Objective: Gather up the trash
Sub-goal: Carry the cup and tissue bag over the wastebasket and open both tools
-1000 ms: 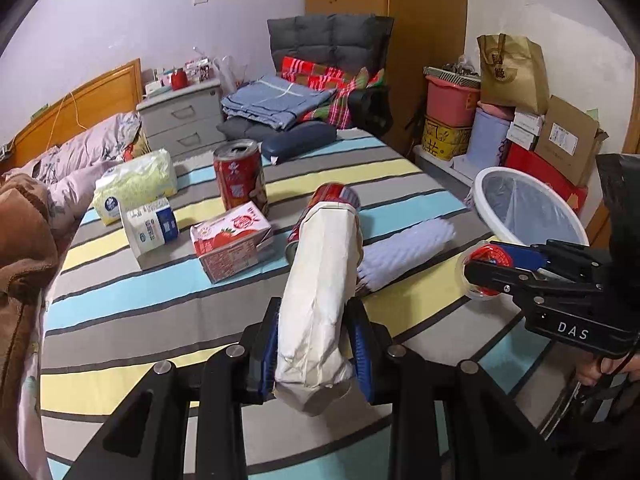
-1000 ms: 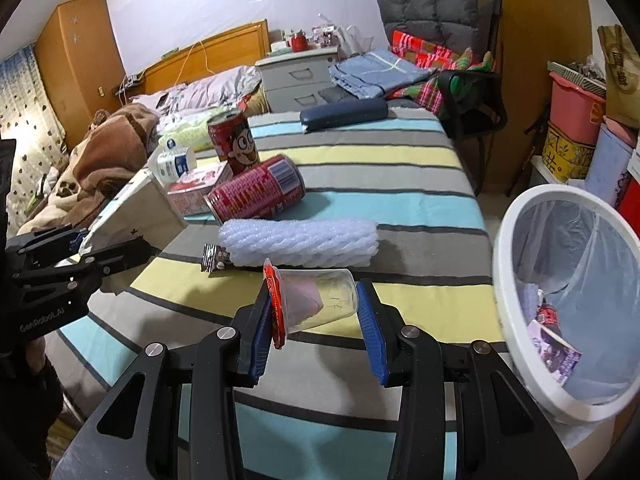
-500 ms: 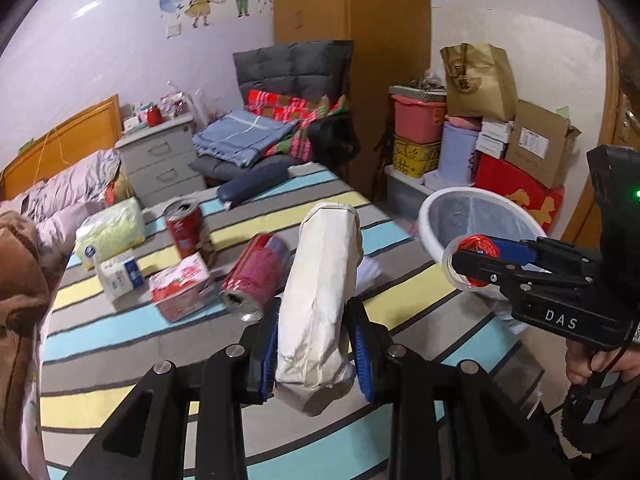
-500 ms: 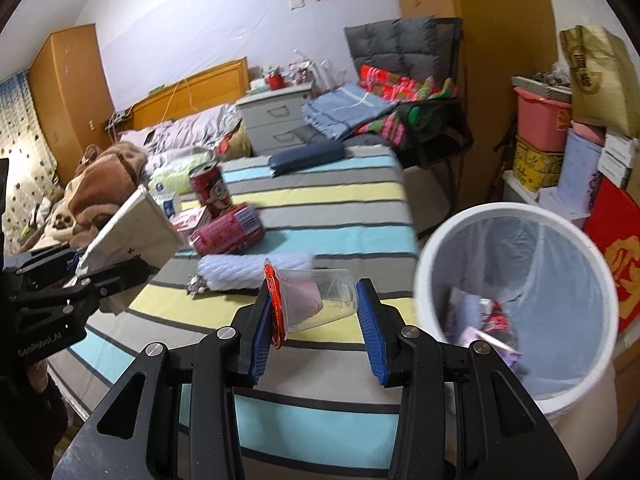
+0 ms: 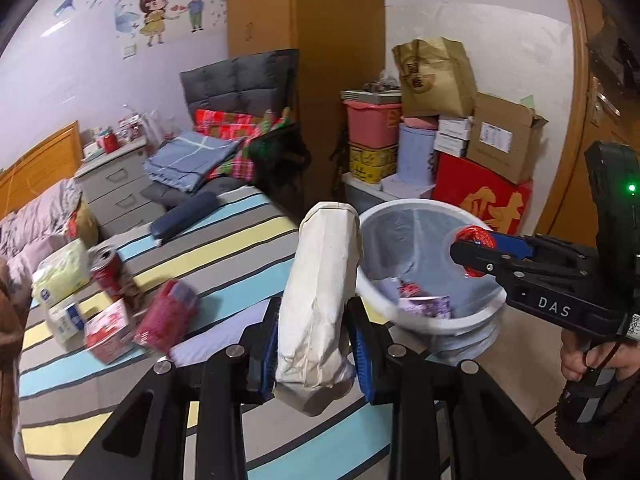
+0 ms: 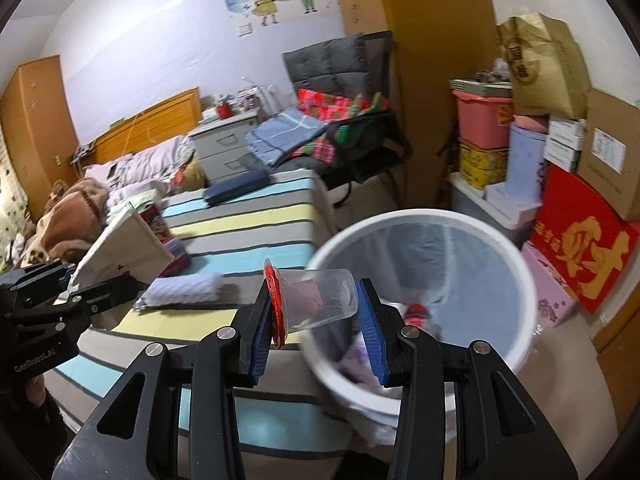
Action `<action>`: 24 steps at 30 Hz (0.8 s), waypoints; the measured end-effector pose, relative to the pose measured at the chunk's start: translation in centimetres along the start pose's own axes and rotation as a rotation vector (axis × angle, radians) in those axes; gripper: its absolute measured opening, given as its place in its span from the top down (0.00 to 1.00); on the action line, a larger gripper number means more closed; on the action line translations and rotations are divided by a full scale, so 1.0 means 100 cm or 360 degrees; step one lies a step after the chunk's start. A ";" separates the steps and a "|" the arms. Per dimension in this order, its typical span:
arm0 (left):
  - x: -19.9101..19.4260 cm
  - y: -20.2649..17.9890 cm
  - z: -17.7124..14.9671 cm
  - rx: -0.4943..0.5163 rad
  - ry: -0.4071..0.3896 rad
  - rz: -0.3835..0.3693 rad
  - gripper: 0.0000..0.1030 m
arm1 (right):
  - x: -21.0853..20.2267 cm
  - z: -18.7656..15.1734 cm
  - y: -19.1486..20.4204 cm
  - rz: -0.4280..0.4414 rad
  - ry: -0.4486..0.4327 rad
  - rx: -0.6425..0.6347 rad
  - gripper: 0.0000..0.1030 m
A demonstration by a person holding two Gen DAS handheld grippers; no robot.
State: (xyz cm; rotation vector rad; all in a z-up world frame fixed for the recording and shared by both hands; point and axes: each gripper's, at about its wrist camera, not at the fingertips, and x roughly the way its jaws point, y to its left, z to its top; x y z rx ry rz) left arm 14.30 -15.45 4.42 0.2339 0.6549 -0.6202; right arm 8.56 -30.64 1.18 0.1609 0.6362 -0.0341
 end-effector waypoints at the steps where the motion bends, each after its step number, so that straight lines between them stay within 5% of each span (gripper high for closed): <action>1: 0.002 -0.005 0.002 0.0006 -0.0002 -0.0006 0.69 | -0.001 0.000 -0.004 -0.0011 -0.0002 0.0007 0.60; 24: 0.107 -0.094 0.034 0.0098 0.0175 -0.0227 0.66 | 0.030 -0.004 -0.088 -0.0212 0.0191 0.0091 0.60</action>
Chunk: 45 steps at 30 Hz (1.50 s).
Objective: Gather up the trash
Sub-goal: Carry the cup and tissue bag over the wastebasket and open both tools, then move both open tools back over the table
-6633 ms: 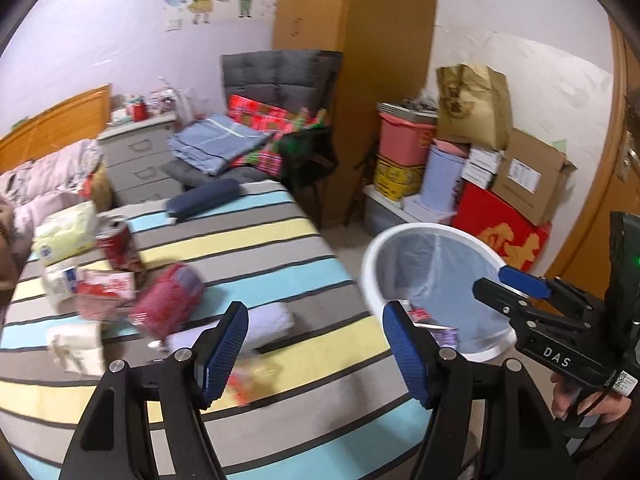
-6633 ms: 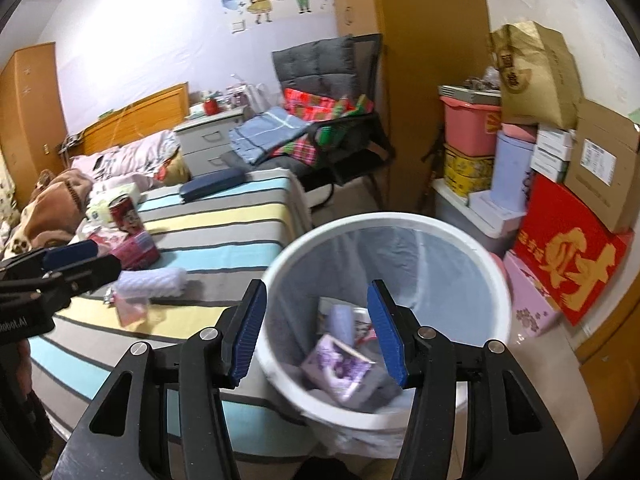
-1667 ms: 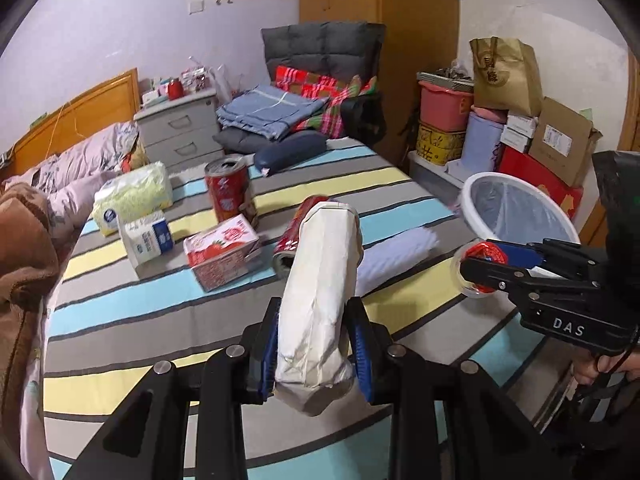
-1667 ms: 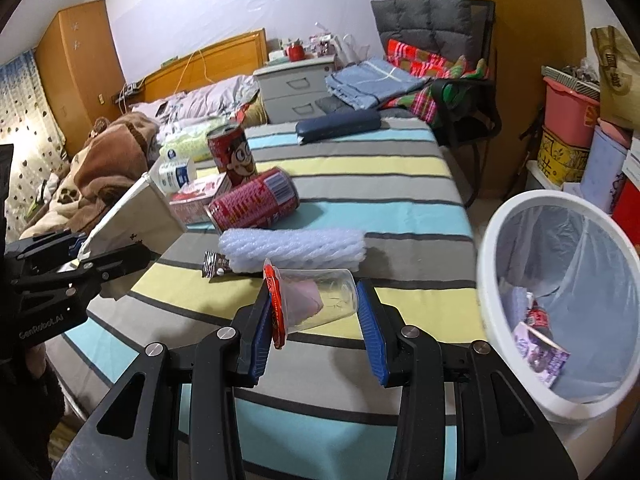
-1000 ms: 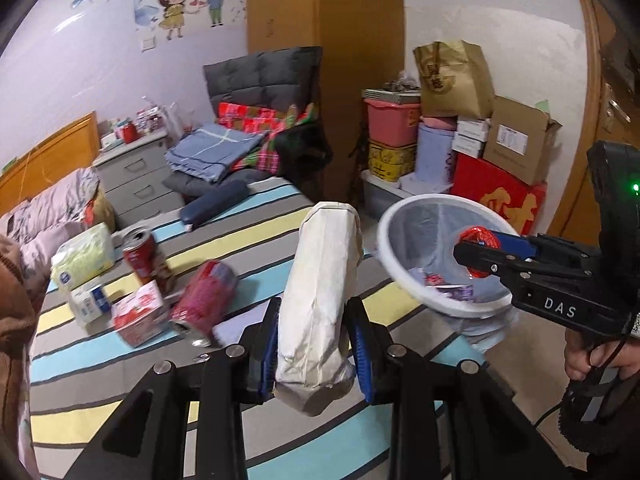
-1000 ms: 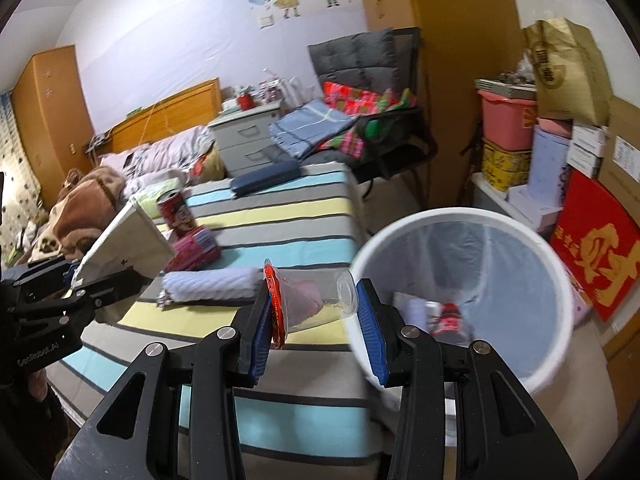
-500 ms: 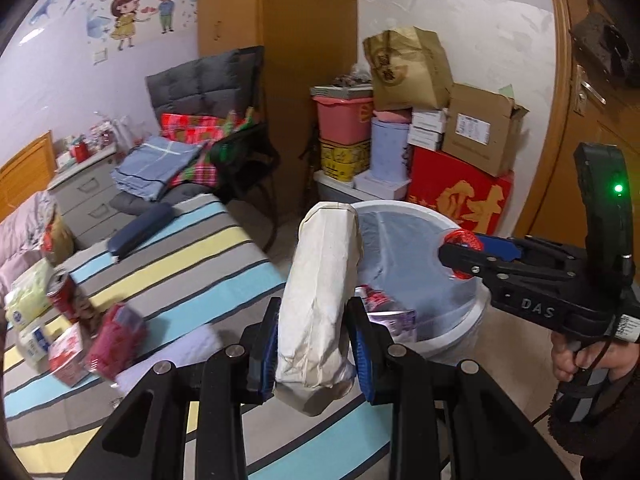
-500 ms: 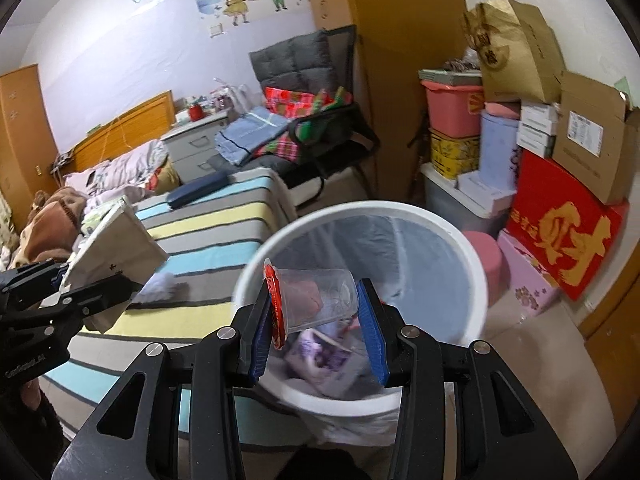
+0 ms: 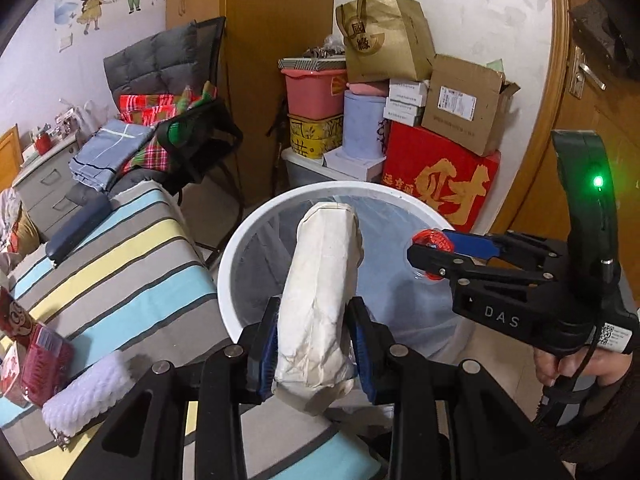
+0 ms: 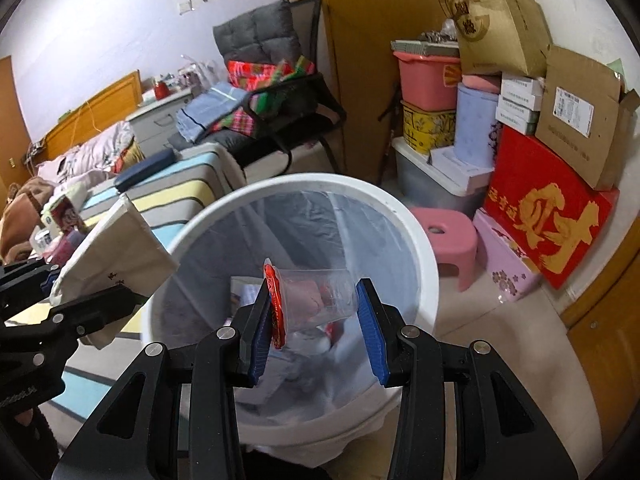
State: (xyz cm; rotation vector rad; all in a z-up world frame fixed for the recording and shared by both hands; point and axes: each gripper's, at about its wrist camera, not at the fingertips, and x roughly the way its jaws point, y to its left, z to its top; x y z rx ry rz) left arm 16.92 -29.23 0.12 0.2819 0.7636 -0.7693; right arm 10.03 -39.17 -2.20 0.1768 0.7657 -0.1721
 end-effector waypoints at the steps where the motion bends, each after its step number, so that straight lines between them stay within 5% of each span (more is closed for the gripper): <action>1: 0.003 0.000 0.001 0.0003 0.0006 0.0002 0.65 | 0.002 0.000 -0.002 -0.0004 0.0011 0.0006 0.60; 8: 0.017 0.006 0.005 -0.0061 0.0022 -0.0034 0.57 | 0.011 0.000 -0.010 -0.0029 0.0056 0.0003 0.57; 12: 0.015 0.008 0.005 -0.0077 0.0016 -0.0043 0.44 | 0.011 -0.001 -0.010 0.0010 0.0046 0.0014 0.41; 29: -0.030 0.030 -0.006 -0.0148 -0.0079 0.0069 0.44 | -0.007 0.000 -0.004 -0.0011 -0.0053 0.0060 0.41; 45: -0.101 0.073 -0.044 -0.0265 -0.0191 0.0223 0.44 | -0.025 -0.003 0.043 0.0112 -0.0142 -0.0054 0.41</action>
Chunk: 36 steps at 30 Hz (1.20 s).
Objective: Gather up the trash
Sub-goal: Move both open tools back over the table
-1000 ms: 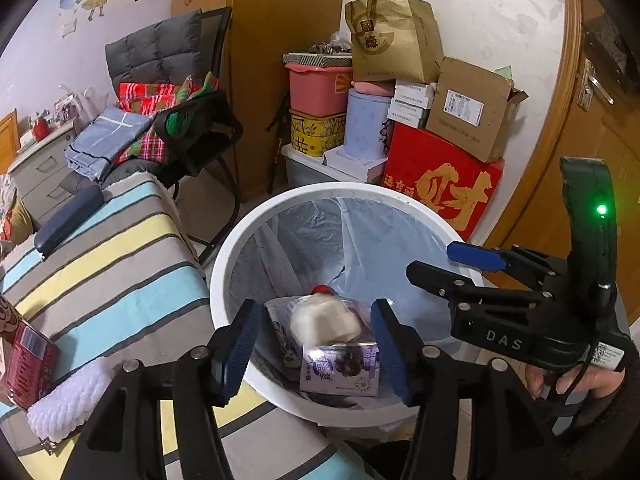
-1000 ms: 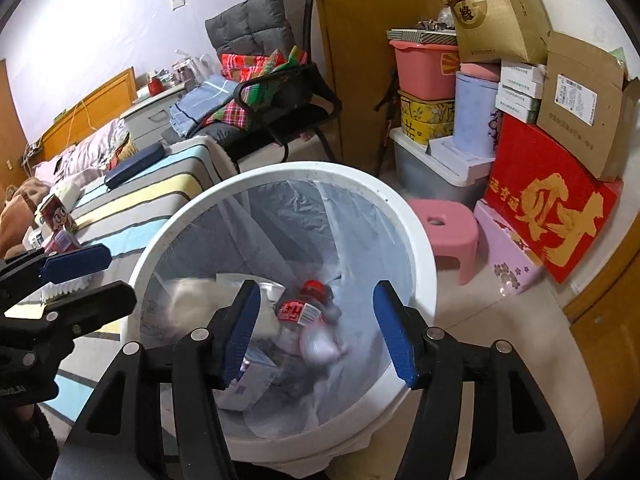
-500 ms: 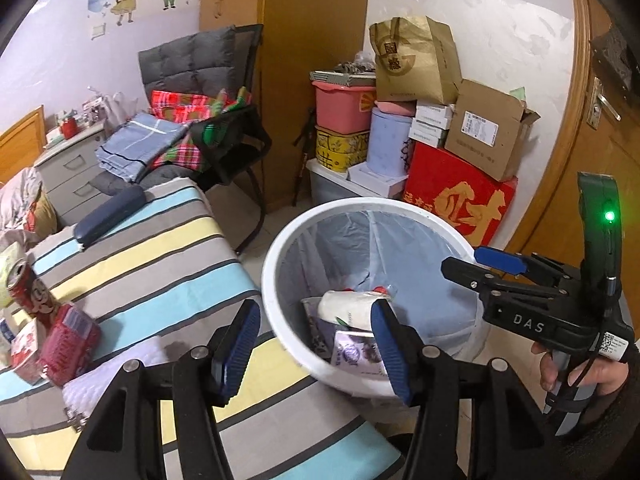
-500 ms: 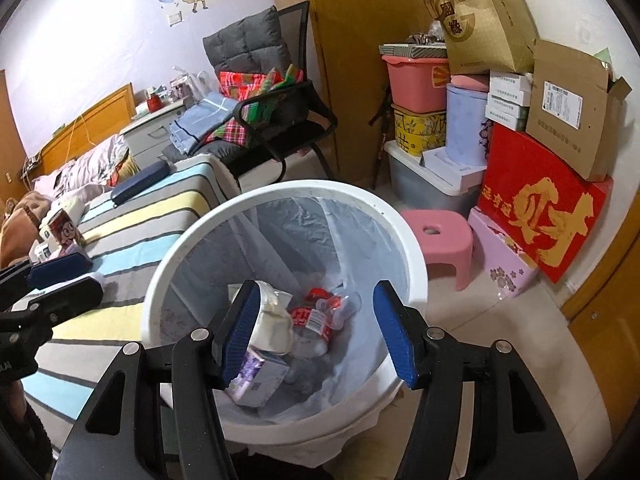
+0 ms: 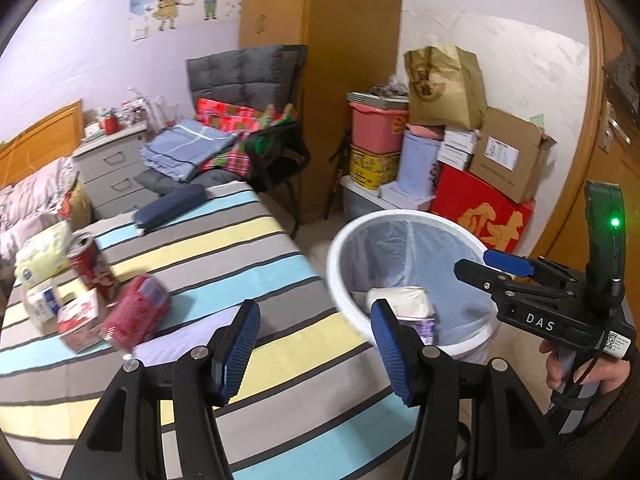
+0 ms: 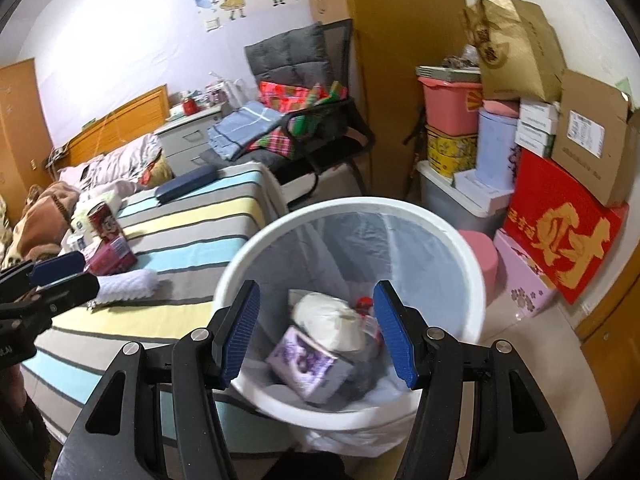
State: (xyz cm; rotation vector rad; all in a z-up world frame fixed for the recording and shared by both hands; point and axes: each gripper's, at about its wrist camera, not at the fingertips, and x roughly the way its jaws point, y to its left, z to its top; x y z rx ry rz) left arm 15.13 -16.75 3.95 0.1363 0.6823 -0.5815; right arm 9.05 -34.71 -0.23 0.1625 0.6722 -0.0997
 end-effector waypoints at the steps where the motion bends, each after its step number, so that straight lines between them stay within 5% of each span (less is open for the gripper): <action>1: -0.004 0.005 -0.002 -0.0010 -0.0009 0.0014 0.44 | 0.001 0.000 0.005 0.0018 0.0000 -0.0013 0.41; 22: -0.070 0.147 -0.044 -0.0341 -0.0062 0.0398 0.44 | 0.021 -0.003 0.093 0.0293 0.0057 -0.0264 0.41; 36: -0.059 0.193 -0.053 -0.0415 0.0005 0.0406 0.44 | 0.053 -0.006 0.165 0.0528 0.0171 -0.0719 0.41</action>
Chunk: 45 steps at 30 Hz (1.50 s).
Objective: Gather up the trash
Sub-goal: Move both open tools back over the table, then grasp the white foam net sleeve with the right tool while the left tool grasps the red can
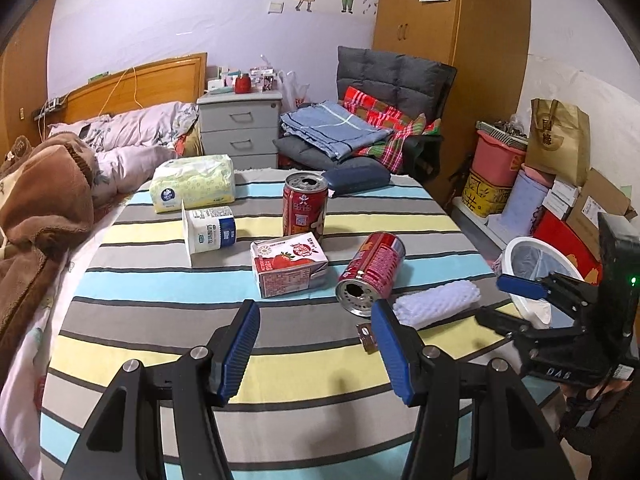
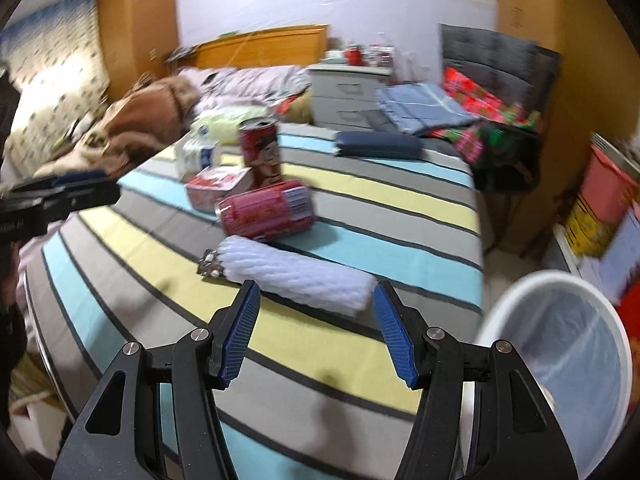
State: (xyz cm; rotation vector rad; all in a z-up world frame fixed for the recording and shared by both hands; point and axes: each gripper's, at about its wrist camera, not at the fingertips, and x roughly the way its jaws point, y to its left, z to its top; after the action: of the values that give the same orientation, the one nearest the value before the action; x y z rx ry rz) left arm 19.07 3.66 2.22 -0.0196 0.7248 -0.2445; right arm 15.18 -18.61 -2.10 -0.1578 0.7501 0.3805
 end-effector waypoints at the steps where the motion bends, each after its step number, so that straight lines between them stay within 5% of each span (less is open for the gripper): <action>1: 0.002 0.000 0.000 0.0004 0.0003 0.0000 0.44 | 0.004 0.002 0.002 0.0021 0.0005 -0.0030 0.41; 9: 0.026 -0.002 0.010 0.0022 0.0040 -0.0043 0.44 | 0.024 0.010 0.006 0.0144 0.0046 -0.0181 0.41; 13: 0.037 -0.001 0.015 0.0016 0.0059 -0.0081 0.44 | 0.033 0.006 0.003 0.0098 0.0120 -0.0260 0.41; 22: 0.058 -0.013 0.027 0.0059 0.0091 -0.0148 0.44 | 0.035 0.008 -0.018 0.0119 0.0189 -0.0074 0.41; 34: 0.095 -0.042 0.033 0.0213 0.0182 -0.0194 0.44 | 0.034 0.002 -0.042 0.0105 0.0191 0.0150 0.75; 45: 0.131 -0.059 0.029 0.0309 0.0287 -0.0147 0.44 | 0.034 0.003 -0.055 0.0030 0.0180 0.0269 0.76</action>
State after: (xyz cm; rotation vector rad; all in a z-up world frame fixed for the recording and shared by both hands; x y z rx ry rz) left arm 29.18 -5.30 -3.55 0.1555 0.8776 -0.4077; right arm 19.77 -22.60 -4.22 -0.0129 0.8919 0.3263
